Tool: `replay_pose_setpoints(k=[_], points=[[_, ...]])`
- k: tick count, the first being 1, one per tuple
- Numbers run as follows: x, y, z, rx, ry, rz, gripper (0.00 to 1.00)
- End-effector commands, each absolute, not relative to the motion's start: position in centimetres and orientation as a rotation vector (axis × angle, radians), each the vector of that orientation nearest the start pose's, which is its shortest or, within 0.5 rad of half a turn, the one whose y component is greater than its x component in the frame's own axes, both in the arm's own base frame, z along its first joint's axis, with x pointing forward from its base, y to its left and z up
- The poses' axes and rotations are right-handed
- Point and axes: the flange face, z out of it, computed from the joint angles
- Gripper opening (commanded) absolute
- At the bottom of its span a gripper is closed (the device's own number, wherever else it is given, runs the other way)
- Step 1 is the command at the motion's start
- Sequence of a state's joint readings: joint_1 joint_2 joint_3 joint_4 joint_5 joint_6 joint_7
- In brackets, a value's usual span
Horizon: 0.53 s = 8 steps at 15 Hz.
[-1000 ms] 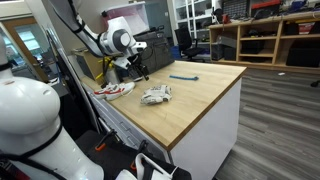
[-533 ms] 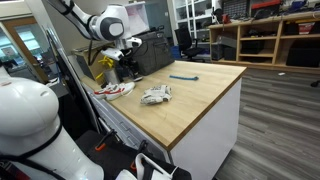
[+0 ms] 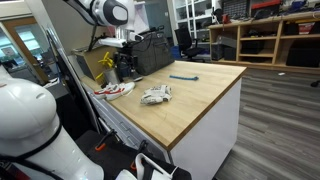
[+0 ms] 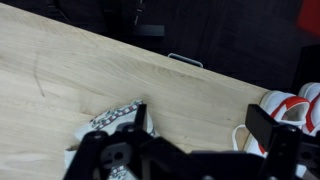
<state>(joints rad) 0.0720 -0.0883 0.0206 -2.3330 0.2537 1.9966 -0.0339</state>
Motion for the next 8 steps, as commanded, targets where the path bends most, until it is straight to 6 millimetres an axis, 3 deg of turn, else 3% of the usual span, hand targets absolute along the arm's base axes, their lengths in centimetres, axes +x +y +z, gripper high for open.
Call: replay_pose_setpoints(k=[1,4,8], points=[[48.6,4.9,37.1,-2.899,-0.086,0.439,1.00],[50.0,5.6,37.3,-2.862,-0.157,0.442,1.00],[50.0,7.1,35.4,-2.841,-0.232,0.498,1.00]])
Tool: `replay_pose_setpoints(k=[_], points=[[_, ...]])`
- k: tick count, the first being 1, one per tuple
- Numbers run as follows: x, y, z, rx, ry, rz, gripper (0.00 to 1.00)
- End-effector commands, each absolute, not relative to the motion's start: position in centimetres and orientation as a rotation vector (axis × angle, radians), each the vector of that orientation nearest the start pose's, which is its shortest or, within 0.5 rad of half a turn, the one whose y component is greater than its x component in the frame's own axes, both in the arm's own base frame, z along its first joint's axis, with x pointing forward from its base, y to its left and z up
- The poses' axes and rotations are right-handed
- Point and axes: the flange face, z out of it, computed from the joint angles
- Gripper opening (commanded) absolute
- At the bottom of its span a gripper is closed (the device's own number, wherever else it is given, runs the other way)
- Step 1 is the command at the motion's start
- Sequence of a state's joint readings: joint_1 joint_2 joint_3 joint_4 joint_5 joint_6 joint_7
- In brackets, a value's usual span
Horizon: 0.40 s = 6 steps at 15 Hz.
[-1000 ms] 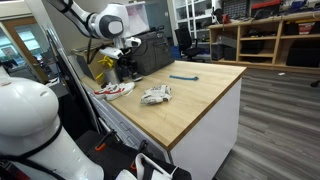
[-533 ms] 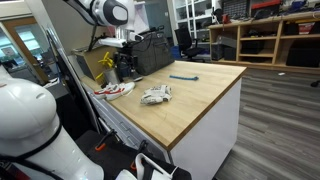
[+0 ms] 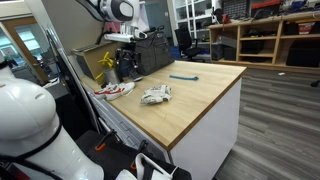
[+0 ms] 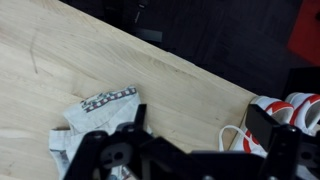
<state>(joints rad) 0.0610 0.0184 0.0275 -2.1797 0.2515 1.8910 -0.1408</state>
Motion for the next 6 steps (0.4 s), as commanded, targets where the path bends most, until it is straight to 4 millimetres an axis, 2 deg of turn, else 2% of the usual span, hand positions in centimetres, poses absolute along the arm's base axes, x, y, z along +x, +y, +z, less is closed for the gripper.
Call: replay_pose_setpoints(k=[1,2,3,6], points=[[49.8,7.1,35.0,-2.832,-0.205,0.506,1.00],[49.6,7.0,34.6,-2.817,-0.143,0.532,1.00],[49.7,7.1,34.6,-2.852,-0.182,0.487,1.00],[49.7,7.0,33.9,-2.837,-0.165,0.510,1.00]])
